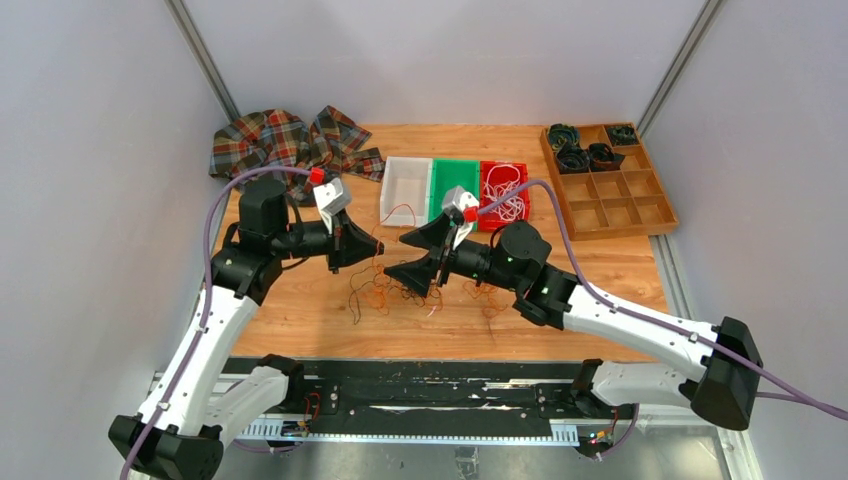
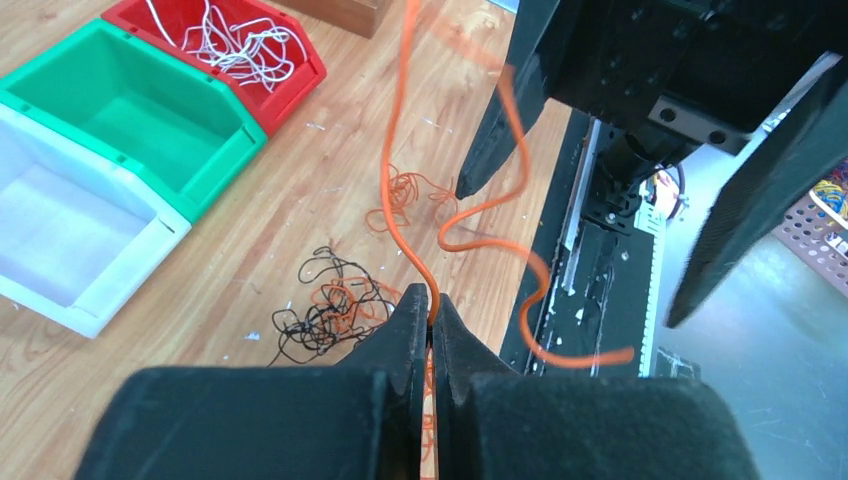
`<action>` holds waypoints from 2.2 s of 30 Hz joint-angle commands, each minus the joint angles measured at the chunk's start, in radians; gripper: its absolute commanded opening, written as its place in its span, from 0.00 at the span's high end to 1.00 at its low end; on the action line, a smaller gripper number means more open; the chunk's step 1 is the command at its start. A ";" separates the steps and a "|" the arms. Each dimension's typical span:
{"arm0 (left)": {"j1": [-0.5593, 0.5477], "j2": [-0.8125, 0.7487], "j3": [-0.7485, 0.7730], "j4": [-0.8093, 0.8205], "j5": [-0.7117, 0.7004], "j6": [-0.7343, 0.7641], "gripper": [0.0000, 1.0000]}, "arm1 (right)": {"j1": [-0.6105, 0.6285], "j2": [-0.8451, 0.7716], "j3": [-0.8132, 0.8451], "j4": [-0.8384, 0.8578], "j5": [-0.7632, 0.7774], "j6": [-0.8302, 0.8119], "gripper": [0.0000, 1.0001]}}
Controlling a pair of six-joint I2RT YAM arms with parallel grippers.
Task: Untangle the cables
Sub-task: Untie the cable.
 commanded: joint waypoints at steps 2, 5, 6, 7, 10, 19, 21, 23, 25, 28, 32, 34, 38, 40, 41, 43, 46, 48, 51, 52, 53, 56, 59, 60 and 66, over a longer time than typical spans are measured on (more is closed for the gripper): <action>0.002 -0.004 0.058 -0.028 0.019 0.008 0.99 | 0.008 -0.010 -0.055 -0.075 0.035 -0.127 0.26; 0.001 -0.003 0.077 -0.041 0.029 0.006 0.99 | 0.008 0.040 -0.039 -0.030 0.019 -0.125 0.25; 0.001 -0.003 0.082 -0.047 0.033 0.008 0.99 | 0.008 0.063 -0.028 -0.013 0.007 -0.123 0.25; 0.002 -0.003 0.088 -0.049 0.036 0.005 0.99 | 0.008 0.089 -0.010 -0.001 0.000 -0.119 0.25; 0.001 -0.003 0.102 -0.053 0.048 -0.006 0.99 | 0.008 0.174 0.033 0.043 -0.011 -0.104 0.30; 0.002 -0.010 0.164 -0.110 0.092 -0.002 0.99 | 0.007 0.310 0.000 0.225 0.065 -0.046 0.63; 0.003 -0.010 0.193 -0.135 0.099 0.008 0.99 | 0.006 0.328 -0.041 0.238 0.088 -0.049 0.65; 0.001 -0.011 0.226 -0.174 0.100 0.029 0.99 | 0.003 0.335 -0.085 0.251 0.125 -0.053 0.68; 0.001 -0.013 0.246 -0.198 0.103 0.031 0.99 | -0.007 0.342 -0.156 0.295 0.170 -0.043 0.70; 0.003 -0.017 0.265 -0.199 0.106 0.014 0.99 | -0.026 0.364 -0.213 0.336 0.194 -0.027 0.71; 0.012 -0.017 0.288 -0.205 0.093 0.013 0.99 | -0.032 0.392 -0.265 0.353 0.230 -0.025 0.71; 0.018 -0.015 0.309 -0.207 0.072 0.016 0.99 | -0.034 0.401 -0.297 0.363 0.245 -0.017 0.71; 0.027 -0.003 0.370 -0.210 -0.009 0.004 0.99 | -0.035 0.399 -0.384 0.395 0.272 0.001 0.71; 0.029 0.005 0.395 -0.215 -0.052 0.000 0.99 | -0.036 0.390 -0.431 0.411 0.285 0.008 0.71; 0.031 0.008 0.401 -0.217 -0.063 0.005 0.99 | -0.037 0.379 -0.455 0.416 0.287 0.010 0.70; 0.031 0.010 0.390 -0.218 -0.076 0.010 0.99 | -0.037 0.327 -0.474 0.400 0.288 0.013 0.63; 0.031 0.005 0.355 -0.217 -0.090 0.028 0.99 | -0.037 0.192 -0.450 0.262 0.297 0.005 0.50; 0.031 0.001 0.333 -0.218 -0.097 0.040 0.99 | -0.037 0.061 -0.405 0.160 0.298 -0.021 0.43; 0.031 -0.005 0.301 -0.216 -0.115 0.065 0.99 | -0.037 -0.079 -0.303 0.019 0.280 -0.071 0.35; 0.031 -0.006 0.290 -0.216 -0.115 0.074 0.99 | -0.037 -0.112 -0.262 -0.021 0.264 -0.091 0.32; 0.030 -0.007 0.279 -0.216 -0.115 0.080 0.99 | -0.037 -0.133 -0.218 -0.057 0.244 -0.114 0.30; 0.029 -0.008 0.252 -0.214 -0.108 0.097 0.99 | -0.036 -0.156 -0.088 -0.136 0.167 -0.192 0.29; 0.029 -0.012 0.234 -0.213 -0.099 0.107 0.99 | -0.037 -0.145 0.002 -0.184 0.100 -0.282 0.28; 0.030 -0.014 0.227 -0.213 -0.097 0.108 0.99 | -0.037 -0.133 0.036 -0.207 0.092 -0.300 0.27; 0.029 -0.025 0.204 -0.215 -0.084 0.105 0.99 | -0.039 -0.017 0.212 -0.346 -0.042 -0.414 0.25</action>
